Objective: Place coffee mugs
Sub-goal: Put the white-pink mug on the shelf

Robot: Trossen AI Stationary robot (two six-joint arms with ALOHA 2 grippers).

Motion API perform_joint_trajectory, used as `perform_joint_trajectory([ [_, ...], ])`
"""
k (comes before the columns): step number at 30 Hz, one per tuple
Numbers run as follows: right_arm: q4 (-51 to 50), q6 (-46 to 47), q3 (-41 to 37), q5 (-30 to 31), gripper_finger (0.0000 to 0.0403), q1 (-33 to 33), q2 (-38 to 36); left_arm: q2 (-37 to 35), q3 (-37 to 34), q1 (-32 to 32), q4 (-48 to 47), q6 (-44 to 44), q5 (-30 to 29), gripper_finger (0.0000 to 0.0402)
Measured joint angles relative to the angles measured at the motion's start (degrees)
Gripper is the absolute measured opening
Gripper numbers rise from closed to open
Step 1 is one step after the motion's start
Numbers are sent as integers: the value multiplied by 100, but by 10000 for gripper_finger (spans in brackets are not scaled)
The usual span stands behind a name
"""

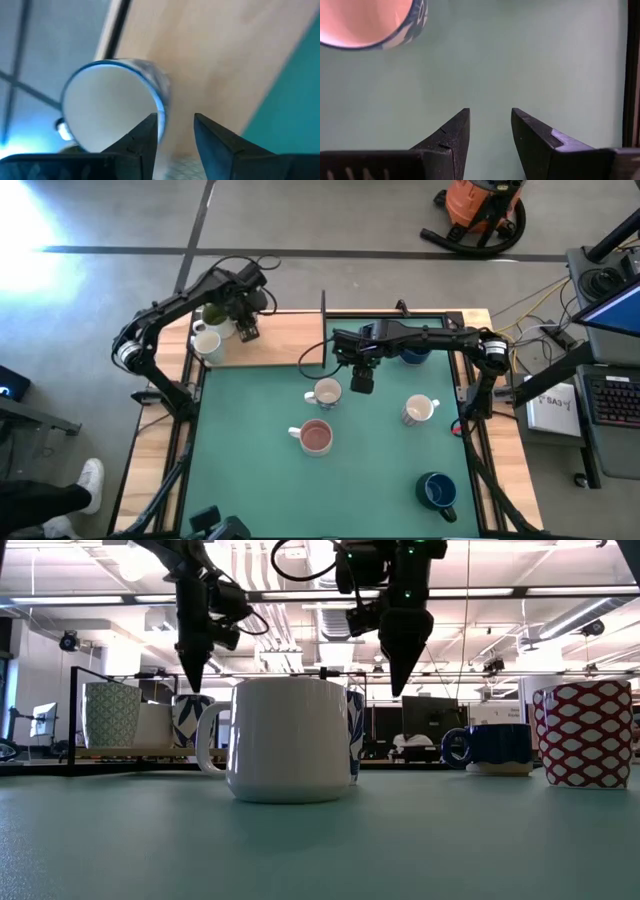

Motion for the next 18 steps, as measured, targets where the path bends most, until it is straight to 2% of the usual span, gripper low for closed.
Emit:
perform_joint_trajectory([
  [6, -114, 100, 0, -7, 134, 2, -55, -25, 306, -33, -252, -611, 638, 112],
  [10, -230, 298, 0, -30, 134, 2, -195, -157, 347, -289, -370, -868, 1123, 112],
  [14, -247, 553, -111, -52, 134, 37, -432, -337, 332, -877, -341, -1328, 1241, 112],
  [18, -165, 863, -520, -51, 134, 163, -739, -526, 133, -1785, -158, -1987, 1239, 112],
])
